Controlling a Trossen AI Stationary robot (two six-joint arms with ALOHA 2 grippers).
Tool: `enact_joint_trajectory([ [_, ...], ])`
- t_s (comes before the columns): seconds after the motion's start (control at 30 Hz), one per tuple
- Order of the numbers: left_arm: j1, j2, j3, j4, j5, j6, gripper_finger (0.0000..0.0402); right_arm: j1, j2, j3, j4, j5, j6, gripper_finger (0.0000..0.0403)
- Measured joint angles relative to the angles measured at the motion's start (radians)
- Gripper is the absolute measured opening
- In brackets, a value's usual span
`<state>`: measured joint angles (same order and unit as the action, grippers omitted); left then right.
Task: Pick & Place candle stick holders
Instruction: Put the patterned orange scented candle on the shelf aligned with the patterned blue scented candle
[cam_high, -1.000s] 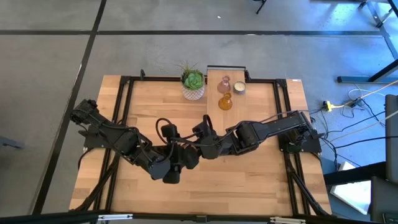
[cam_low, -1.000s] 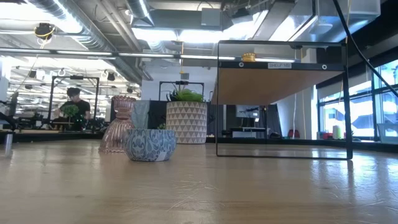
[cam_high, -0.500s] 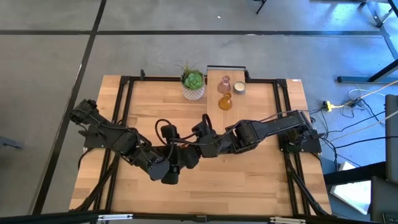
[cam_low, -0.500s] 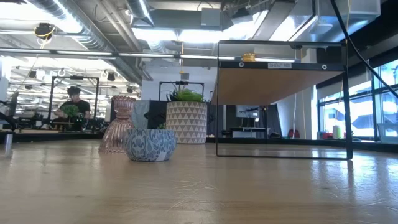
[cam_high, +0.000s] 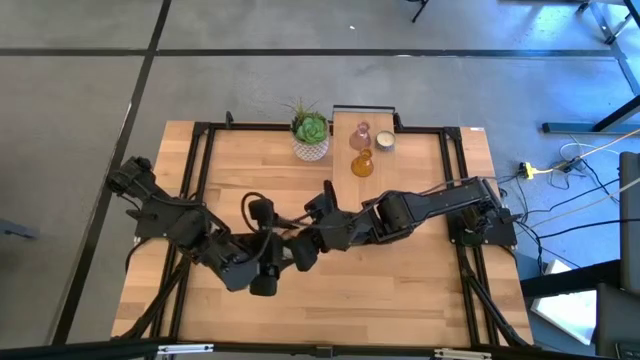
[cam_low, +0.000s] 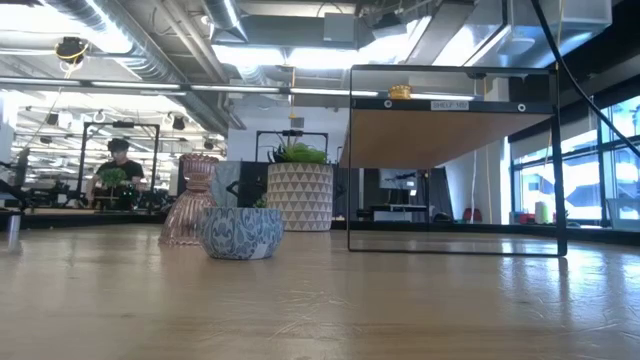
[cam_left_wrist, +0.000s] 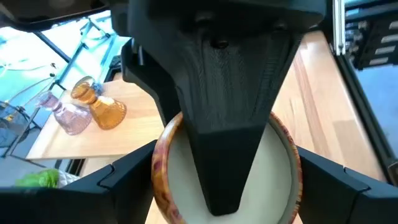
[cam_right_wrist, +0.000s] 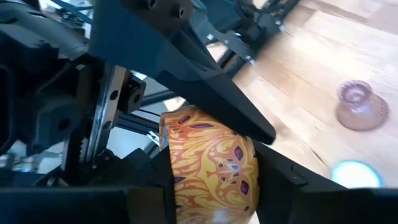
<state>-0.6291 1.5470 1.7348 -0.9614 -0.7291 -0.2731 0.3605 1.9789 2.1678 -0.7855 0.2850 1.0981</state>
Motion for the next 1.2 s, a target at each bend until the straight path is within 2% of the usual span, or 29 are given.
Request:
enact_joint_trajectory([
  [0.23,-0.063,-0.070,-0.001,0.012,-0.030,-0.073,0.0307,-0.022,0.000,0.000,0.145,-0.099,-0.061,0.0148],
  [0.43,-0.088,-0.087,0.000,-0.010,-0.036,-0.151,0.0310,-0.042,0.000,-0.003,0.191,-0.148,-0.066,0.0145],
  [0.67,-0.148,-0.090,0.008,-0.155,0.059,-0.329,0.0329,-0.058,0.003,-0.010,0.126,-0.158,-0.066,0.0144],
  [0.93,-0.186,-0.086,0.006,-0.343,-0.011,-0.507,0.0349,-0.070,0.001,-0.008,0.124,-0.162,-0.035,0.0144],
  [1.07,-0.210,-0.086,0.006,-0.454,-0.057,-0.615,0.0349,-0.074,0.001,-0.008,0.114,-0.244,-0.037,0.0147],
  [1.2,-0.247,-0.086,0.005,-0.537,-0.123,-0.729,0.0349,-0.055,-0.004,-0.078,0.153,-0.320,-0.040,0.0147],
])
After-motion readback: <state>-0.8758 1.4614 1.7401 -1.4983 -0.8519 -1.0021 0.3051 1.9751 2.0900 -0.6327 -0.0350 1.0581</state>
